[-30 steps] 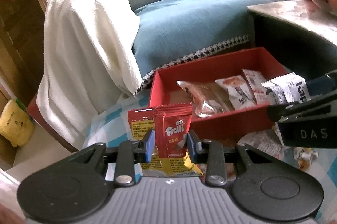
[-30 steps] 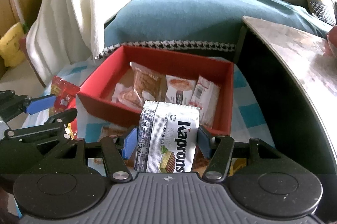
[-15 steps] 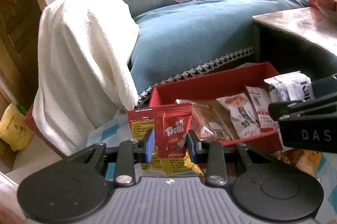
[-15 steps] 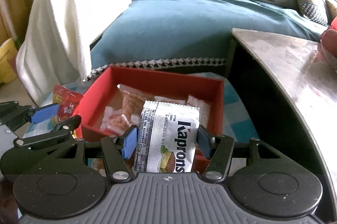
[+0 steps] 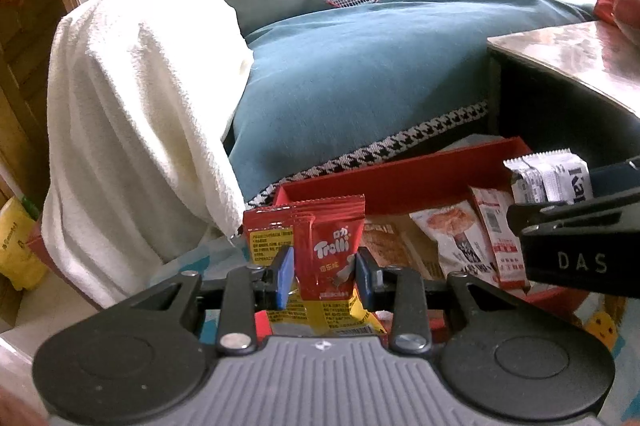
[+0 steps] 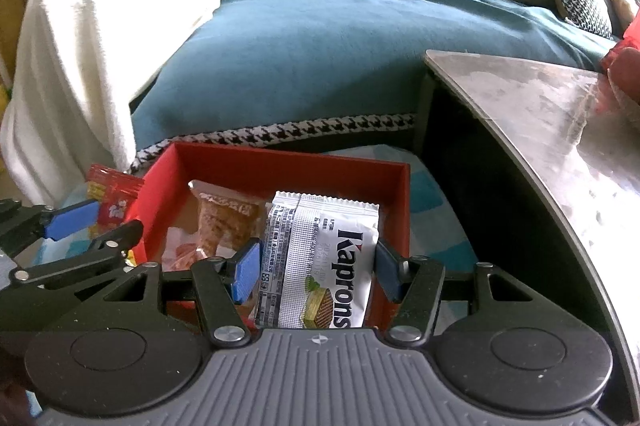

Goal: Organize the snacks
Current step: 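Carry the Trolli pack and Kaprons packet over the red box, then lower both packets into the red box and open both tools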

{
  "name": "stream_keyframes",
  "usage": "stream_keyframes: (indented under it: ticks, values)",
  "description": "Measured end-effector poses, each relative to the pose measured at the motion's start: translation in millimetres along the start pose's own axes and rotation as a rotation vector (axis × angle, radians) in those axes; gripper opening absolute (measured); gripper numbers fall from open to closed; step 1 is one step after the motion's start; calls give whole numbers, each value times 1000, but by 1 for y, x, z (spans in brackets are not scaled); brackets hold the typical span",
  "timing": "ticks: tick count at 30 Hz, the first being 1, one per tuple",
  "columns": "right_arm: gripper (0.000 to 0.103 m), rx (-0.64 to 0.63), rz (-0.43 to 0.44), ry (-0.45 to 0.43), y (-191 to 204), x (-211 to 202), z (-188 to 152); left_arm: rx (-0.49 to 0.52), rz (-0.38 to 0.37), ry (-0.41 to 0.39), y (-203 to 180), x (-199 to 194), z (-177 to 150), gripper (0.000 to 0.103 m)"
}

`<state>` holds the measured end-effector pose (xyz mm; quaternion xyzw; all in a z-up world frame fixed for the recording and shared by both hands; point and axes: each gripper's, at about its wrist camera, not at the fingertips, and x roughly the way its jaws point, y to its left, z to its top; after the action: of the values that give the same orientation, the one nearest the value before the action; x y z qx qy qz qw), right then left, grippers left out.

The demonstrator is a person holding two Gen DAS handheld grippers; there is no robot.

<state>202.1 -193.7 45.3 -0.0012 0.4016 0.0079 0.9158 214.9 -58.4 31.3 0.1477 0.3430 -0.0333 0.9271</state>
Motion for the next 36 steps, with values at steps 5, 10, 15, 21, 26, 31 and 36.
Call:
stream_keyframes:
  ticks: [5,10,15,21,26,31,36]
  values:
    - [66,8,-6,16,-3,13,3,1,1,7,-1,11,3,28]
    - [66,12,-15,24,-5,23,6,-1,3,9,-2,18,7,28]
    - [66,6,-18,30,-5,31,8,3,12,5,-3,24,8,28]
    - [66,4,-24,41,-7,39,9,7,16,3,-6,30,11,28]
    - [66,4,-32,53,-10,48,9,5,13,11,-9,38,12,28]
    - [66,5,-32,63,-10,57,10,4,11,22,-12,47,14,28]
    - [66,5,-35,78,-10,68,9,7,18,35,-13,53,12,28]
